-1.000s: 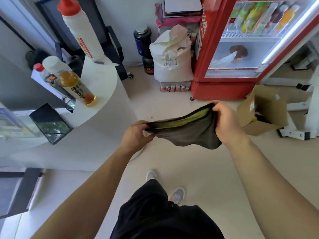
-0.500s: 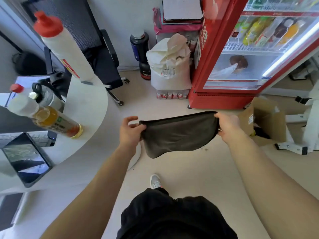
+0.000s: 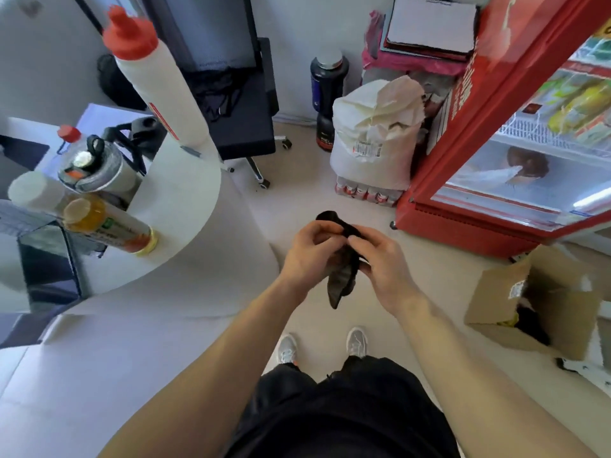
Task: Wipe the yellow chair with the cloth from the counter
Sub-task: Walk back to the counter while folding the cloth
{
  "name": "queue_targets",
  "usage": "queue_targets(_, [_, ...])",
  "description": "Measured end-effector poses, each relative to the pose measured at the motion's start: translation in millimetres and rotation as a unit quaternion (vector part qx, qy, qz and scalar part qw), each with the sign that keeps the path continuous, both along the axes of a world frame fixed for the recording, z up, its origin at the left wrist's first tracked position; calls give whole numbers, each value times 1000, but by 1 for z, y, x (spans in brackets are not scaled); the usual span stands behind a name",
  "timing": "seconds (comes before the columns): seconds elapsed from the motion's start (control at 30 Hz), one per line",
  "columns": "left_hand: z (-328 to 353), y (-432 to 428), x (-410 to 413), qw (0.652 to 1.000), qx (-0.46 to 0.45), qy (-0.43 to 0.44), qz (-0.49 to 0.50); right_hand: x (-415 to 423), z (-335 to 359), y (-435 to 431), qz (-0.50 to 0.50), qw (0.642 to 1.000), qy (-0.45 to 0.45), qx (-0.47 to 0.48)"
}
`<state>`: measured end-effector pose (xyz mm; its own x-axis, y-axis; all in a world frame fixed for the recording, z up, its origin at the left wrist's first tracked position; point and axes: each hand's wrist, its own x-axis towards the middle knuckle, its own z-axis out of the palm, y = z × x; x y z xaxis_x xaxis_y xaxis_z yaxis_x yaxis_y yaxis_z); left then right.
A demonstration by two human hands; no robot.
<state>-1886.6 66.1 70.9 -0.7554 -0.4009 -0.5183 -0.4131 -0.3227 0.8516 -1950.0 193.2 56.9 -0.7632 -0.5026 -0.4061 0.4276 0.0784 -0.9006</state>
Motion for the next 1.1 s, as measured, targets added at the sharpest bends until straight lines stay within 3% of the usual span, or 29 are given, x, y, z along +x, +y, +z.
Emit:
queue_targets(0.1, [6,-6,1,996,-48,43,-57,-29,0,9,88,996,15,-6])
queue_targets(0.17, [9,-15,4,977,-203,49,-50,-52,4,10,136,990,24,0])
queue_targets(0.2, [7,-22,5,951,-305,35,-44,-62,8,8,159,987,25,-2])
queue_targets(0.27, [4,-36,8,916,-393,-20,-79,-79,18,4,198,980,10,-19])
queue_targets(0.37, [9,-46,7,938,-326,-44,-113,-99,32,-3,216,974,-28,-59])
queue_targets(0.47, [30,-54,7,960,-278,6,-33,-116,40,-6,225,974,5,-36])
queue_targets(0.57, [54,-57,4,969,-232,69,-40,-120,46,-10,252,965,63,15])
queue_targets(0.67, [61,-52,-3,978,-149,145,35,-112,63,-22,235,970,66,-10])
queue_targets(0.73, [55,-50,-1,981,-91,161,64,-108,76,-34,209,975,49,-52])
queue_targets(0.87, [34,-42,4,991,-95,90,-2,-112,90,-57,136,984,-22,-115])
queue_targets(0.93, [32,-38,-1,994,-53,87,26,-117,85,-60,121,983,-53,-129])
queue_targets(1.03, [37,-35,-8,989,36,116,88,-117,62,-49,151,967,-123,-163])
queue_targets(1.1, [40,-35,-12,984,72,122,104,-112,42,-37,204,959,-146,-133])
